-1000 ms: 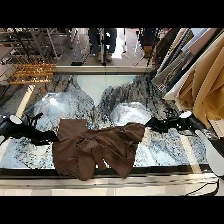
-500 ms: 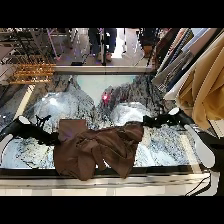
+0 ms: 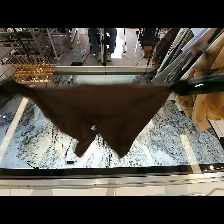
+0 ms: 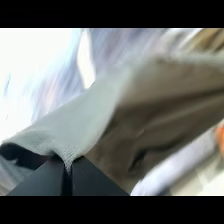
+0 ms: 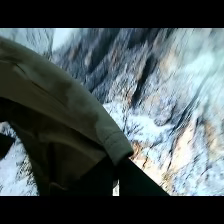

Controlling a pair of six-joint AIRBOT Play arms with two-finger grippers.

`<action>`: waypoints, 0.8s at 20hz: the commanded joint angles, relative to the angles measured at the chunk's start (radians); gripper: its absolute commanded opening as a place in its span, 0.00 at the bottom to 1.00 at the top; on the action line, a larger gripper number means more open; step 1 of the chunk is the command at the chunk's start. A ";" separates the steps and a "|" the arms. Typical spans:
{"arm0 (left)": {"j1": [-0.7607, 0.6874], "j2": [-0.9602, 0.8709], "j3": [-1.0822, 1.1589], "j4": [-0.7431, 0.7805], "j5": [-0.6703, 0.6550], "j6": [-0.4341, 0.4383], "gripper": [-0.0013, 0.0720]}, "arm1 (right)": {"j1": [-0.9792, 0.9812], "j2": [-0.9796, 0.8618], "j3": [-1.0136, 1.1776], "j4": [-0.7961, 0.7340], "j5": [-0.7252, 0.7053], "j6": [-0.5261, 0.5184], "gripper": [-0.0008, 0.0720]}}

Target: Fold the clothes and pants, and hang the long-sleeved shirts on hangers.

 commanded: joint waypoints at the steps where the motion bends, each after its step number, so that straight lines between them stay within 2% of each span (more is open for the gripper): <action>1: 0.198 0.172 0.304 -0.249 0.077 -0.069 0.02 | 0.001 0.283 0.179 -0.126 0.038 0.002 0.03; 2: 0.270 0.212 0.354 -0.278 0.110 -0.113 0.02 | 0.001 0.344 0.205 -0.142 0.028 0.003 0.03; 5: 0.460 0.323 0.369 -0.460 0.139 -0.121 0.02 | 0.001 0.509 0.228 -0.141 -0.048 0.003 0.03; 7: 0.515 0.350 0.369 -0.564 0.143 -0.121 0.02 | 0.001 0.581 0.228 -0.153 -0.110 -0.002 0.03; 9: 0.520 0.345 0.369 -0.612 0.151 -0.120 0.02 | 0.001 0.613 0.228 -0.171 -0.151 -0.005 0.03; 13: 0.512 0.259 0.369 -0.559 0.150 -0.094 0.02 | 0.001 0.545 0.216 -0.218 -0.162 -0.005 0.03; 15: 0.422 0.181 0.345 -0.465 0.143 -0.093 0.02 | 0.001 0.449 0.145 -0.205 -0.129 0.000 0.03; 16: 0.326 0.144 0.293 -0.407 0.138 -0.075 0.02 | 0.001 0.393 0.093 -0.181 -0.112 0.004 0.03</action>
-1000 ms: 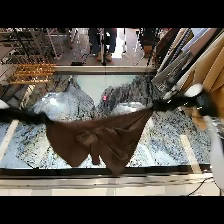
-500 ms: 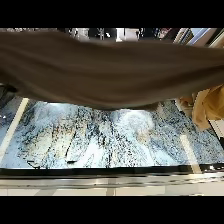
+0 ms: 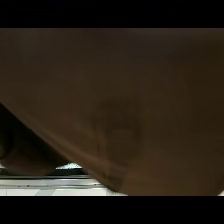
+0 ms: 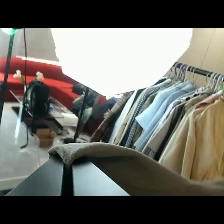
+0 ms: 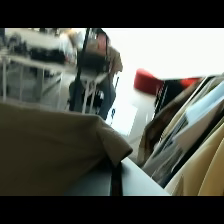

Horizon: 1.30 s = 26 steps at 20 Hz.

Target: Fold the clothes and pants, and hang the long-sleeved shirts on hangers.

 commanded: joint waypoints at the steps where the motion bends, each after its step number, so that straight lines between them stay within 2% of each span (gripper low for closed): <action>1: -0.222 -0.114 -0.114 0.180 -0.008 0.060 0.02 | 0.001 -0.171 -0.143 0.043 0.026 0.007 0.03; 3: -0.449 -0.223 -0.240 0.423 0.014 0.129 0.02 | 0.001 -0.328 -0.283 0.083 -0.045 0.004 0.03; 5: -0.586 -0.378 -0.285 0.630 0.082 0.134 0.02 | 0.001 -0.504 -0.388 0.092 -0.177 0.003 0.03; 7: -0.639 -0.552 -0.283 0.651 0.184 0.130 0.02 | 0.001 -0.697 -0.414 0.128 -0.316 0.003 0.03; 9: -0.642 -0.693 -0.281 0.599 0.312 0.130 0.02 | 0.001 -0.867 -0.412 0.234 -0.509 0.004 0.03; 11: -0.627 -0.800 -0.243 0.577 0.373 0.085 0.03 | 0.001 -0.988 -0.403 0.361 -0.680 0.007 0.04; 12: -0.615 -0.834 -0.217 0.577 0.373 0.081 0.10 | -0.001 -1.033 -0.380 0.397 -0.691 0.011 0.30; 13: -0.601 -0.848 -0.202 0.577 0.363 0.074 0.47 | -0.009 -1.059 -0.355 0.405 -0.645 0.015 0.65; 14: -0.582 -0.846 -0.201 0.577 0.334 0.057 0.75 | -0.023 -1.065 -0.339 0.400 -0.559 0.018 0.71; 15: -0.556 -0.839 -0.201 0.581 0.266 0.056 0.82 | -0.041 -1.059 -0.339 0.398 -0.467 0.016 0.70; 16: -0.529 -0.832 -0.202 0.602 0.181 0.055 0.81 | -0.065 -1.054 -0.340 0.391 -0.335 -0.014 0.62; 17: -0.500 -0.826 -0.202 0.653 0.065 0.047 0.74 | -0.089 -1.054 -0.340 0.376 -0.183 -0.060 0.54; 18: -0.474 -0.824 -0.202 0.731 -0.053 0.011 0.59 | -0.114 -1.054 -0.346 0.363 0.000 -0.102 0.53; 19: -0.452 -0.824 -0.206 0.844 -0.177 -0.034 0.54 | -0.137 -1.050 -0.373 0.364 0.177 -0.144 0.50; 20: -0.438 -0.821 -0.221 0.961 -0.273 -0.068 0.49 | -0.149 -1.040 -0.422 0.363 0.317 -0.167 0.42; 21: -0.430 -0.804 -0.264 1.072 -0.328 -0.080 0.36 | -0.156 -1.017 -0.495 0.363 0.391 -0.179 0.40; 23: -0.419 -0.707 -0.443 1.169 -0.294 -0.073 0.35 | -0.156 -0.934 -0.692 0.351 0.383 -0.191 0.41; 25: -0.409 -0.558 -0.692 1.144 -0.195 -0.026 0.36 | -0.155 -0.850 -0.876 0.331 0.348 -0.214 0.43; 26: -0.406 -0.484 -0.807 1.129 -0.129 -0.011 0.38 | -0.155 -0.822 -0.940 0.296 0.336 -0.214 0.50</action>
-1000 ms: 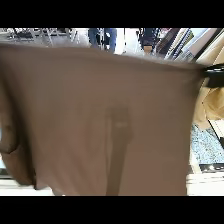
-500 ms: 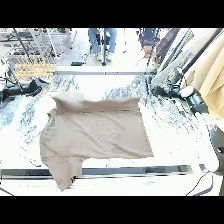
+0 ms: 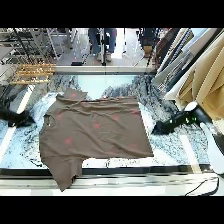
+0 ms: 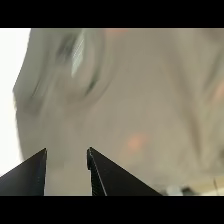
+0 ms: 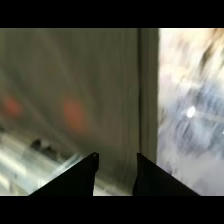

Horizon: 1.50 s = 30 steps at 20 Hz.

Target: Fold the clothes and pants, and hang the long-sleeved shirts on hangers.

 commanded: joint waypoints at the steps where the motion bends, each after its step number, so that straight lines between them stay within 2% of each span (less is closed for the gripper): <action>1: 0.018 0.229 -0.368 0.053 0.129 0.027 0.42 | -0.008 0.097 -0.240 -0.073 0.058 -0.034 0.51; 3: 0.017 0.330 -0.509 0.022 0.198 0.028 0.42 | -0.008 0.100 -0.285 -0.085 0.041 -0.035 0.51; 5: 0.017 0.377 -0.565 0.014 0.207 0.043 0.42 | -0.008 0.100 -0.291 -0.093 0.005 -0.058 0.51; 11: 0.017 0.382 -0.569 0.012 0.188 0.043 0.42 | 0.038 0.100 -0.291 -0.063 -0.114 -0.160 0.51; 13: 0.018 0.382 -0.569 0.012 0.186 0.043 0.42 | 0.078 0.100 -0.290 -0.060 -0.181 -0.165 0.50; 14: 0.018 0.382 -0.569 0.013 0.183 0.043 0.42 | 0.094 0.100 -0.288 -0.060 -0.190 -0.165 0.43; 16: 0.018 0.382 -0.569 0.013 0.184 0.054 0.42 | 0.115 0.100 -0.288 -0.064 -0.164 -0.166 0.09; 17: 0.018 0.382 -0.569 0.013 0.184 0.055 0.42 | 0.117 0.101 -0.288 -0.065 -0.148 -0.174 0.03; 19: 0.018 0.382 -0.569 0.013 0.184 0.066 0.42 | 0.117 0.101 -0.284 -0.066 -0.157 -0.171 0.03; 22: 0.018 0.382 -0.570 0.020 0.184 0.066 0.42 | 0.117 0.111 -0.243 -0.064 -0.314 -0.089 0.03; 24: 0.018 0.382 -0.570 0.020 0.183 0.065 0.69 | 0.117 0.119 -0.208 -0.071 -0.468 0.034 0.03; 25: 0.018 0.382 -0.570 0.020 0.180 0.065 0.69 | 0.117 0.117 -0.198 -0.071 -0.518 0.080 0.03; 27: 0.018 0.381 -0.571 0.020 0.164 0.065 0.69 | 0.117 0.117 -0.197 -0.073 -0.542 0.098 0.03; 28: 0.018 0.381 -0.571 0.020 0.154 0.065 0.70 | 0.117 0.117 -0.196 -0.073 -0.529 0.097 0.15; 29: 0.018 0.381 -0.572 0.020 0.142 0.065 0.70 | 0.110 0.117 -0.197 -0.077 -0.502 0.089 0.54; 30: 0.018 0.381 -0.578 0.020 0.126 0.065 0.71 | 0.100 0.117 -0.197 -0.076 -0.463 0.075 0.72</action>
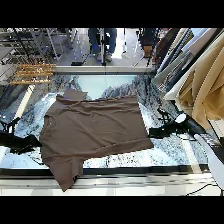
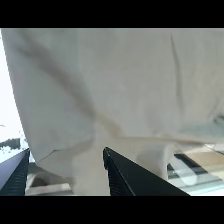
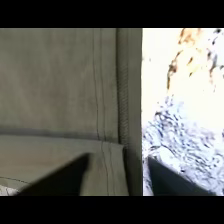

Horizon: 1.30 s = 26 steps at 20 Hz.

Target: Fold the clothes and pants, and hang the long-sleeved shirts on hangers.

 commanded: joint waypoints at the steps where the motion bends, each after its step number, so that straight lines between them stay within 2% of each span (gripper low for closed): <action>1: 0.001 0.000 -0.018 0.000 -0.048 0.001 0.73 | -0.029 0.001 0.007 -0.003 0.050 0.021 0.62; 6: 0.001 0.000 -0.156 -0.001 -0.084 0.000 0.74 | -0.151 0.001 0.000 0.021 0.336 0.032 0.62; 8: 0.001 0.000 -0.213 -0.002 -0.082 0.000 0.74 | -0.196 0.001 -0.029 0.070 0.401 0.054 0.59; 16: 0.000 -0.001 -0.290 -0.046 0.023 0.000 0.73 | -0.212 -0.011 -0.126 0.229 0.258 0.063 0.50; 17: 0.000 -0.001 -0.290 -0.046 0.027 0.000 0.70 | -0.212 -0.015 -0.126 0.228 0.229 0.085 0.50; 18: 0.000 -0.001 -0.290 -0.046 0.033 0.000 0.63 | -0.212 -0.016 -0.126 0.222 0.192 0.106 0.50; 24: 0.000 -0.001 -0.290 -0.045 0.056 0.001 0.61 | -0.210 -0.016 -0.125 0.206 0.136 0.135 0.51; 25: 0.000 -0.002 -0.290 -0.045 0.056 0.002 0.49 | -0.204 -0.016 -0.125 0.206 0.130 0.135 0.51; 26: 0.000 -0.002 -0.290 -0.045 0.056 0.002 0.46 | -0.192 -0.016 -0.125 0.206 0.123 0.140 0.51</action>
